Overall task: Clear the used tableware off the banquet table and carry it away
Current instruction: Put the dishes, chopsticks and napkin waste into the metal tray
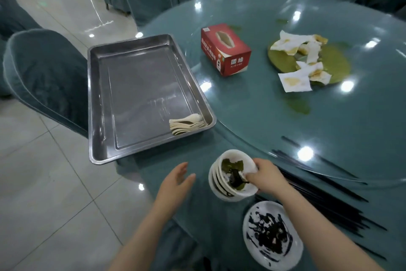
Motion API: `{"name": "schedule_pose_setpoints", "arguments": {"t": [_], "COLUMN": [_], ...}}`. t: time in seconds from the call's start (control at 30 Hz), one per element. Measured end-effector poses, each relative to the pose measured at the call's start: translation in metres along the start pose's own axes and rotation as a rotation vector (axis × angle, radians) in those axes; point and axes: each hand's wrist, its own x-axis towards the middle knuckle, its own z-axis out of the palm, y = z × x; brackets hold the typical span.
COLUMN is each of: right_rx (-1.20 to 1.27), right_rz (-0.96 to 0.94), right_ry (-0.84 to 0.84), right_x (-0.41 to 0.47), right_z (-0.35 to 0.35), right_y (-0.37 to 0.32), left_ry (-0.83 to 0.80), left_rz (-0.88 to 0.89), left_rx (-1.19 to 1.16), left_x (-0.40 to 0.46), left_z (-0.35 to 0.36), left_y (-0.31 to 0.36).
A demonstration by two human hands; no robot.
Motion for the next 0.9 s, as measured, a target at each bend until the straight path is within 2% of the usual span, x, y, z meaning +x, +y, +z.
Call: {"name": "schedule_pose_setpoints", "arguments": {"t": [0.13,0.3,0.43,0.6,0.8,0.9], "right_rx": [0.083,0.177,0.293,0.514,1.075,1.172], "right_rz": [-0.045,-0.077,-0.115,-0.143,0.073,0.128], "right_ry": [0.057,0.12,0.108,0.037,-0.196,-0.242], "right_x": [-0.002,0.002,0.017,0.047,0.106,0.14], "right_z": [0.006,0.0,-0.004,0.0,-0.001,0.002], "right_y": [-0.013,-0.027,-0.049,-0.088,-0.129,-0.147], "left_ry": [-0.196,-0.146,-0.092,0.004,0.118,0.112], "left_rz": [-0.208,-0.221,-0.188,-0.144,-0.178,-0.203], "left_rx": [-0.276,-0.559,-0.596,-0.523,-0.632,-0.636], "left_x": [-0.008,-0.006,0.01,0.044,0.108,0.146], "left_z": [0.028,0.031,0.018,-0.01,-0.047,-0.062], "left_y": [0.014,0.032,0.046,0.062,0.076,0.083]}}
